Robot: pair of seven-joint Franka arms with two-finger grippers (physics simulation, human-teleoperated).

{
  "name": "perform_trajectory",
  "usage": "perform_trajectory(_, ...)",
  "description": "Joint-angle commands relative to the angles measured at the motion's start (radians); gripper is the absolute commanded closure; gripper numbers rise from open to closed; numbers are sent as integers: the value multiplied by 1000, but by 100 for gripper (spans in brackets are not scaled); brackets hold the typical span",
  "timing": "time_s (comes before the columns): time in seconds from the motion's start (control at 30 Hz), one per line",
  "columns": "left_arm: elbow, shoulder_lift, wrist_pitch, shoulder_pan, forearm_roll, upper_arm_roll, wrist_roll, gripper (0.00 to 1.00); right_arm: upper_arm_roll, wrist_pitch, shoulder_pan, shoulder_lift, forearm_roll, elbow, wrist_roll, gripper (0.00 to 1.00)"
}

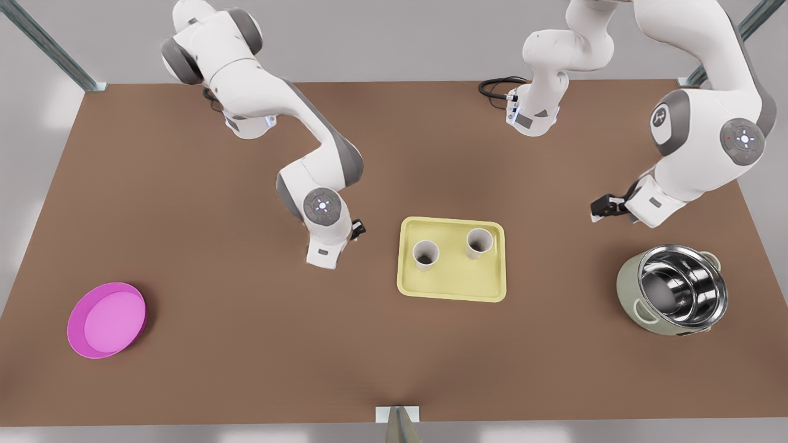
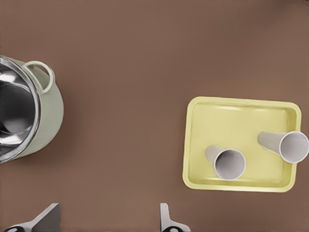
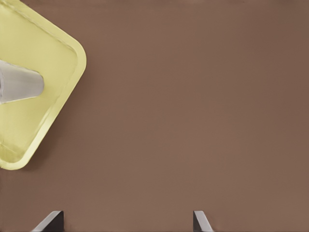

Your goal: Use the left arm to pick up the white IKEA cup from the tray and place it on the middle-left position; use the right arm to pick up the white IKEA cup from the tray and place it on the middle-right position

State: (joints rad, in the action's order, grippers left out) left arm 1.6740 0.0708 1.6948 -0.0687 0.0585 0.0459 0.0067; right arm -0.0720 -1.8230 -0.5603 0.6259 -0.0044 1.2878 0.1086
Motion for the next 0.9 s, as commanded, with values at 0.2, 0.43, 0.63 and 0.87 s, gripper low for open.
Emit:
perform_trajectory(0.2,3,4,8,1,0,0,-14,0,-2,-332,-138,155,-2,-62,585,0)
perform_trajectory(0.43,12,4,-4,-8,1,-5,-14,0,0,-530,-151,216,-2,-65,589,0)
perform_trajectory(0.63,10,1,-18,-46,0,-21,-19,0,0,-538,-170,273,-2,-65,579,0)
perform_trajectory(0.87,12,17,-3,-46,0,-18,-19,0,-2,-538,-199,299,-2,-64,582,16)
